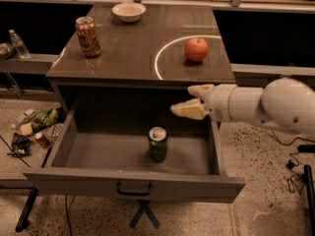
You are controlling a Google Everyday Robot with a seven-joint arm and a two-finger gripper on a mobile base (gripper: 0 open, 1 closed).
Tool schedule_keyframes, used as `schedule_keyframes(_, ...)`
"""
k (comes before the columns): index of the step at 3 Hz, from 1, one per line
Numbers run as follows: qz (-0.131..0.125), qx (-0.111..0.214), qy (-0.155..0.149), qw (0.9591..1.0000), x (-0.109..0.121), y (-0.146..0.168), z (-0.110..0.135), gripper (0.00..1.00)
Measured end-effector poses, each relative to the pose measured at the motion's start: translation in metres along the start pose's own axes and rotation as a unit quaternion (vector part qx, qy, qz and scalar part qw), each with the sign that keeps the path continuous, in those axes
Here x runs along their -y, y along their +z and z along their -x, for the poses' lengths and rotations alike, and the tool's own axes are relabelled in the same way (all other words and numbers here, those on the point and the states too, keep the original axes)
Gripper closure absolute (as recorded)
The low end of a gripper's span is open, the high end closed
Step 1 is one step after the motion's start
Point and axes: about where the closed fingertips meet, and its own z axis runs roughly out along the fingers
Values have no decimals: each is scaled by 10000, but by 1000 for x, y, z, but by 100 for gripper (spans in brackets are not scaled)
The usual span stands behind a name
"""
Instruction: Place green can into top drawer
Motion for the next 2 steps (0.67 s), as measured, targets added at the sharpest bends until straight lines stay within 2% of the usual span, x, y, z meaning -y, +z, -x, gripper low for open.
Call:
schedule_keyframes(1, -325, 25, -169, 9993, 30, -55, 61, 65)
schedule_keyframes(2, -341, 69, -210, 9992, 32, -58, 69, 63)
